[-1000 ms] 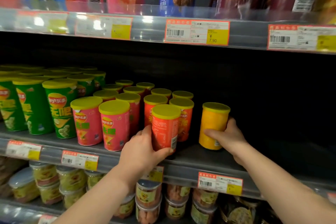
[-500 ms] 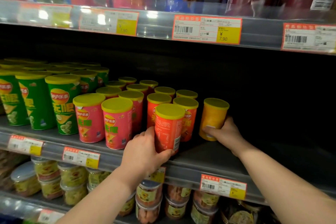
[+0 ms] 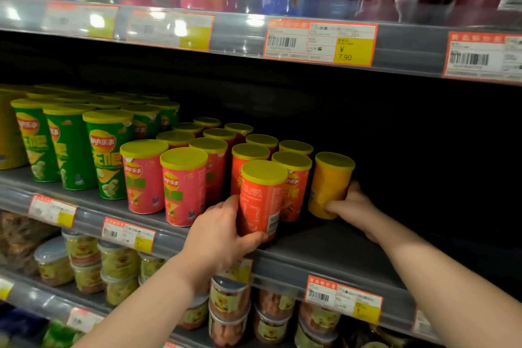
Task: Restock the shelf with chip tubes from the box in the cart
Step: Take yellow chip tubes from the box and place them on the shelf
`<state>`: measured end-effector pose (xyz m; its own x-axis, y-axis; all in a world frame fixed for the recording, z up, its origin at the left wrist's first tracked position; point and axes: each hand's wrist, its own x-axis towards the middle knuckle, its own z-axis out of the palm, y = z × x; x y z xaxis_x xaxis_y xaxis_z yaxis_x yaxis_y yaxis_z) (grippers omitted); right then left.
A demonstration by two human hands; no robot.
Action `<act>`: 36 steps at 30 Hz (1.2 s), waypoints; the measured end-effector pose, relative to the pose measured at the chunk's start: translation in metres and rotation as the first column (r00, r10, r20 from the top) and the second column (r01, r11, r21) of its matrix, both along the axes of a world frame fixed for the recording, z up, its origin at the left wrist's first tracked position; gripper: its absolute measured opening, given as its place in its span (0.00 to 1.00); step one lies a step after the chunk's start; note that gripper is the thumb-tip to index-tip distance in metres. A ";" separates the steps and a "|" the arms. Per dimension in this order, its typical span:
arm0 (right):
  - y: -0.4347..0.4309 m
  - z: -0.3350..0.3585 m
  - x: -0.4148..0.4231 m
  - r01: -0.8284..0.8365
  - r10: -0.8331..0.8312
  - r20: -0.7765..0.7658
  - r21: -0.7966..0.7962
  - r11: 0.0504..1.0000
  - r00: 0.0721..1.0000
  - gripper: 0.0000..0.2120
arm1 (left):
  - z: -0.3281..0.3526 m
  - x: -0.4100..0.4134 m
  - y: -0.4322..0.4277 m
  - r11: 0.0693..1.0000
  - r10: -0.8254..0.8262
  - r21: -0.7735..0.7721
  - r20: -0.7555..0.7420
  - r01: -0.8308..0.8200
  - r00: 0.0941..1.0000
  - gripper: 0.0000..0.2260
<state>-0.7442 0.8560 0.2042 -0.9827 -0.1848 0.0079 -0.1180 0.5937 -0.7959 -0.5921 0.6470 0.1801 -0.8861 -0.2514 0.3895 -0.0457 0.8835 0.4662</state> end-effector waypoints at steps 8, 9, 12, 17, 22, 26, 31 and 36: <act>0.003 -0.003 -0.011 0.040 -0.040 -0.012 0.009 0.999 0.999 0.38 | -0.002 -0.001 -0.002 1.000 0.007 -0.005 0.012 -0.007 1.000 0.32; 0.003 -0.004 -0.012 0.058 -0.058 -0.017 0.004 0.998 0.998 0.38 | -0.001 -0.001 -0.002 1.000 0.009 -0.007 0.011 -0.009 1.000 0.31; 0.000 -0.004 -0.011 0.121 -0.121 -0.042 0.008 0.993 0.992 0.39 | -0.001 0.000 -0.001 1.000 0.008 -0.004 0.004 -0.008 1.000 0.31; 0.001 -0.003 -0.009 0.094 -0.094 -0.025 0.023 0.995 0.995 0.36 | -0.002 -0.002 -0.002 1.000 0.003 -0.002 -0.006 -0.003 1.000 0.31; 0.001 -0.003 -0.005 0.140 -0.141 -0.028 -0.011 0.990 0.990 0.37 | -0.003 -0.003 -0.003 1.000 -0.015 -0.001 -0.009 0.015 1.000 0.31; 0.006 0.003 0.008 0.232 -0.247 -0.099 -0.138 0.963 0.964 0.38 | -0.004 -0.003 -0.005 0.999 -0.041 -0.003 -0.016 0.041 0.999 0.31; -0.005 0.042 0.043 0.190 -0.183 -0.475 -0.034 0.981 0.861 0.21 | -0.002 -0.003 -0.008 0.996 -0.088 -0.019 -0.003 0.088 0.996 0.30; -0.055 0.077 0.098 -0.052 0.242 -0.483 0.374 0.926 0.841 0.19 | -0.003 0.008 -0.011 0.969 -0.026 -0.246 -0.021 0.020 0.999 0.30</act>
